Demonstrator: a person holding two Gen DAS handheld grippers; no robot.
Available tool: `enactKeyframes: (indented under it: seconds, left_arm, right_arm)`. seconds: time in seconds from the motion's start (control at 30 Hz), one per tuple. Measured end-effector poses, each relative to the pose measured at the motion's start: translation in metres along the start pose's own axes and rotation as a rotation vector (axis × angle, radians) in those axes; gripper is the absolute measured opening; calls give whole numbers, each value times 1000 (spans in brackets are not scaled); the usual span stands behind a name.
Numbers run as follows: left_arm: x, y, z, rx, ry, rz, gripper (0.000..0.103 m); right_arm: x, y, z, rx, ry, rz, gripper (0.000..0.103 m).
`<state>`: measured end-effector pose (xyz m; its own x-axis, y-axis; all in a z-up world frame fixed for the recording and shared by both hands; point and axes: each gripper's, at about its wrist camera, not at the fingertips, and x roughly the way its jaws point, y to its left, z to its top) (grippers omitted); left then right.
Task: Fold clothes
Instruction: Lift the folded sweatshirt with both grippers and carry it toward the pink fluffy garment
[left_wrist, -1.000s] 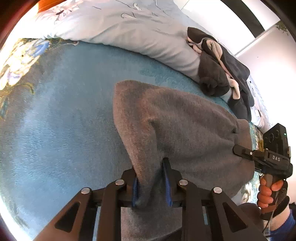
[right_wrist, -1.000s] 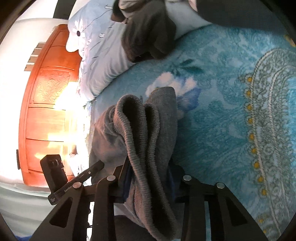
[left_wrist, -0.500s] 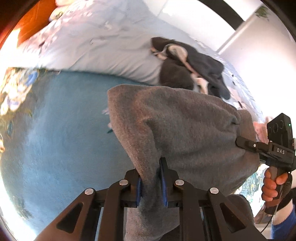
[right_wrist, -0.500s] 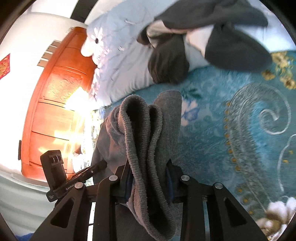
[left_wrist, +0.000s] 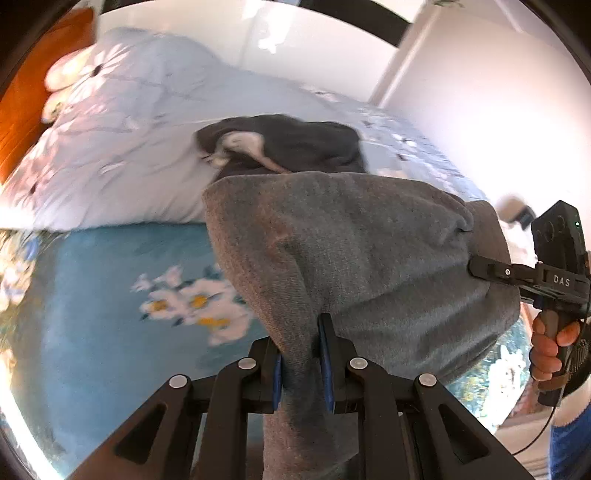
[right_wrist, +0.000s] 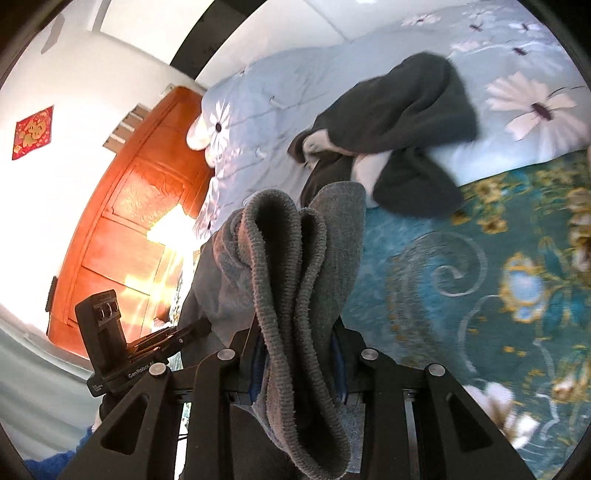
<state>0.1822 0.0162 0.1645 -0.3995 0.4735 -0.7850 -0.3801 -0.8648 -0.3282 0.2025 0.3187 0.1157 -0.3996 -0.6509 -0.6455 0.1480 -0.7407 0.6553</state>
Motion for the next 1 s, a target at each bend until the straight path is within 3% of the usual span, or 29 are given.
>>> enactKeyframes:
  seconds: [0.3, 0.6, 0.83, 1.0]
  left_arm:
    - [23, -90, 29, 73, -13, -160, 18]
    - [51, -213, 78, 189, -12, -338, 18]
    - [93, -308, 103, 267, 51, -431, 18]
    - [124, -356, 114, 254, 101, -482, 18]
  right_arm:
    - [-111, -25, 22, -20, -76, -92, 31]
    - [-240, -62, 55, -13, -151, -228, 31]
    - [-318, -124, 81, 50, -113, -343, 31]
    - [-338, -165, 97, 109, -86, -386, 31]
